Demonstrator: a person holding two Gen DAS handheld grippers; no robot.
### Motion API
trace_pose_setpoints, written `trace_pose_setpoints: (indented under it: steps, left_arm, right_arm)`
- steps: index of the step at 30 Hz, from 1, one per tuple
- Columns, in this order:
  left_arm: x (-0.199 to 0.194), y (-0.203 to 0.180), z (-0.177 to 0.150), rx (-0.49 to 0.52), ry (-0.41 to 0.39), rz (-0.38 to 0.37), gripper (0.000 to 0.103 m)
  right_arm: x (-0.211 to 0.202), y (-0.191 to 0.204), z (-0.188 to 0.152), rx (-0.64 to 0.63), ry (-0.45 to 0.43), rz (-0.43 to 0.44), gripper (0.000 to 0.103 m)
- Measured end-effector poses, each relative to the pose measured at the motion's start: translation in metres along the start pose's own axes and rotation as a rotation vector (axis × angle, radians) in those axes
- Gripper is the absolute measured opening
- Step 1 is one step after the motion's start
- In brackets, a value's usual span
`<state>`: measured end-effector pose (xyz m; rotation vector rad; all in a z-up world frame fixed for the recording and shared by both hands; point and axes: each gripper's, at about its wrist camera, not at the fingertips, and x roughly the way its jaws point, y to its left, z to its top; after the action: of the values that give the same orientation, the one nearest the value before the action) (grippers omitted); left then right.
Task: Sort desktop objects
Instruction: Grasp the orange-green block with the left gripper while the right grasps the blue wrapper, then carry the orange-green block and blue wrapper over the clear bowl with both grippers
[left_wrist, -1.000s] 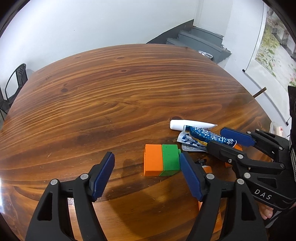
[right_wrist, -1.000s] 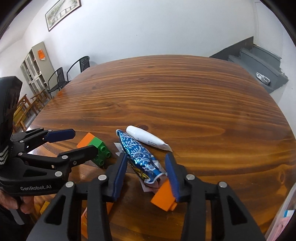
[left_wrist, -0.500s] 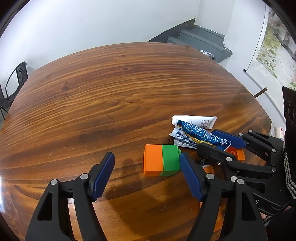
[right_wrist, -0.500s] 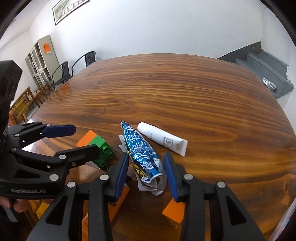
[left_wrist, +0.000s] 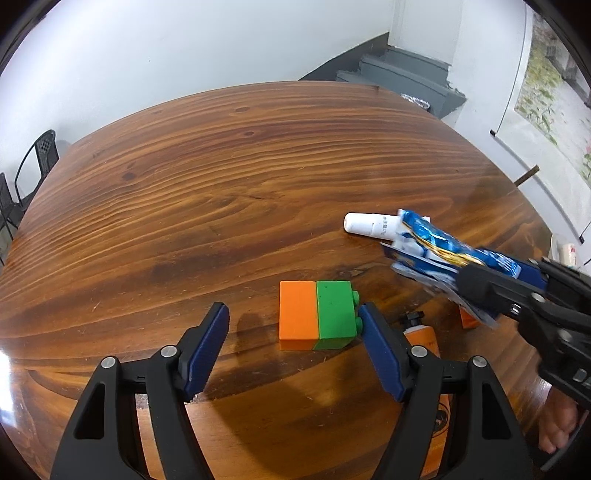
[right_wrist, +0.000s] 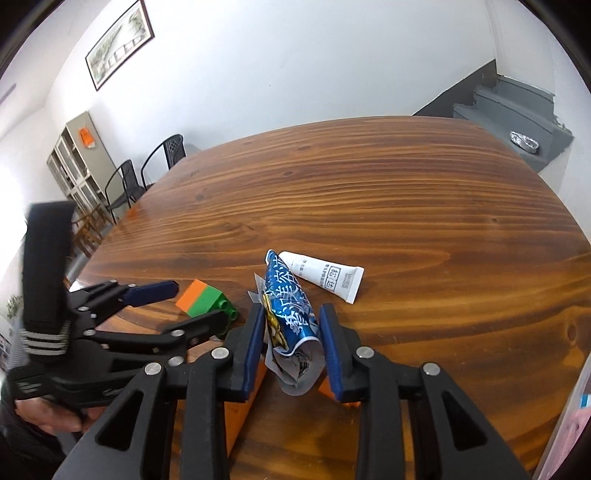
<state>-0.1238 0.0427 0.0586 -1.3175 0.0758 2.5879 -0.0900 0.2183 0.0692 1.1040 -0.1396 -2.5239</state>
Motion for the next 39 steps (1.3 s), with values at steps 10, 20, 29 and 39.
trace_pose_setpoints:
  steps: [10, 20, 29, 39]
  left_arm:
    - [-0.009, -0.009, -0.001, 0.009, -0.024, -0.027, 0.046]
    - [-0.033, -0.033, -0.003, 0.055, -0.072, -0.054, 0.046]
    - [-0.05, -0.057, -0.007, 0.07, -0.091, -0.074, 0.046]
    - [-0.065, -0.082, -0.014, 0.082, -0.104, -0.111, 0.046]
  right_arm:
    - [-0.036, -0.006, -0.009, 0.073, -0.079, 0.007, 0.033]
    - [-0.066, -0.021, -0.023, 0.149, -0.152, -0.08, 0.033]
    - [-0.09, -0.052, -0.041, 0.268, -0.192, -0.147, 0.032]
    - [-0.128, -0.069, -0.053, 0.336, -0.33, -0.181, 0.032]
